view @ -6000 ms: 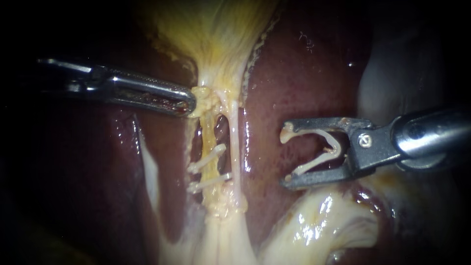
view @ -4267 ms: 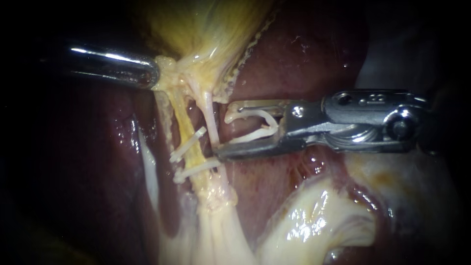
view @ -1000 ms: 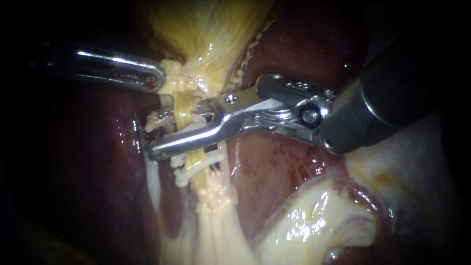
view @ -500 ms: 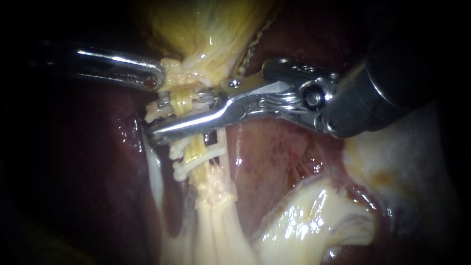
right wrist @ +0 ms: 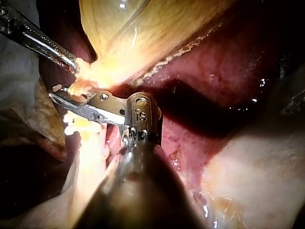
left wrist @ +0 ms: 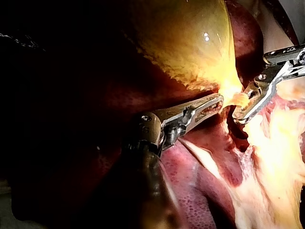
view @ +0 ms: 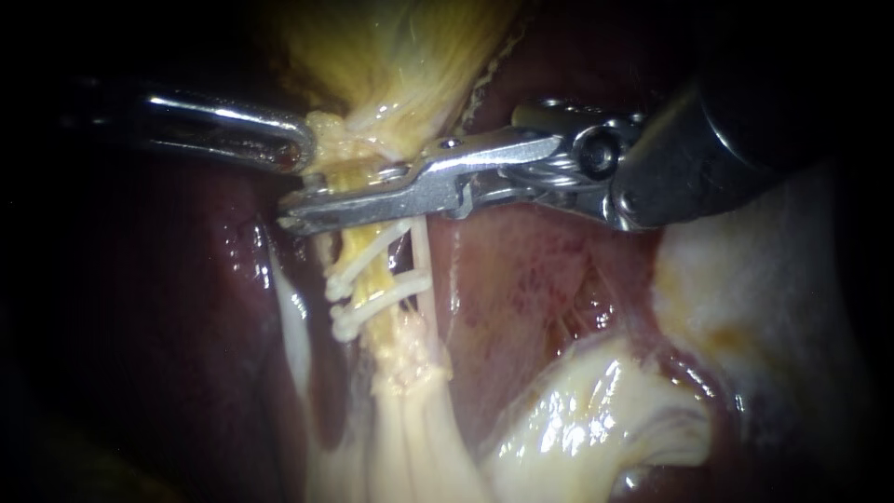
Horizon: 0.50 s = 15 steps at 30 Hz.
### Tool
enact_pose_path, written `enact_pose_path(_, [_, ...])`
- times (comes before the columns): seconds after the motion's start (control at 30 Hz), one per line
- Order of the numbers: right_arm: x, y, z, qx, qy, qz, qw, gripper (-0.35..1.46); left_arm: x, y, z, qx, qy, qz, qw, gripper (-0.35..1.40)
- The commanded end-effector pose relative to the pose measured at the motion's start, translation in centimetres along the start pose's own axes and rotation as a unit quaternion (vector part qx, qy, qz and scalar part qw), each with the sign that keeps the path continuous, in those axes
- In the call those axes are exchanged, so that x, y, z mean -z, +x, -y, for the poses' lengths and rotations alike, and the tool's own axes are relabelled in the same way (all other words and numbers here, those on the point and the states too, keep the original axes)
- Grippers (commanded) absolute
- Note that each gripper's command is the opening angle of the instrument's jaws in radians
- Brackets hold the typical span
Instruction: Clipping third clip left tube
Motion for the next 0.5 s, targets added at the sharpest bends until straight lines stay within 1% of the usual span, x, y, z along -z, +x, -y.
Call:
enact_pose_path(0.03, [0.0,-0.01,0.0,0.001,0.0,0.0,1.0,-0.35,0.0,0.0,0.0,0.0,0.0,0.0,1.0,-0.35])
enact_pose_path(0.5, [0.0,-0.04,-0.01,0.001,0.0,0.001,1.0,-0.35,0.0,0.0,0.0,0.0,0.0,0.0,1.0,-0.35])
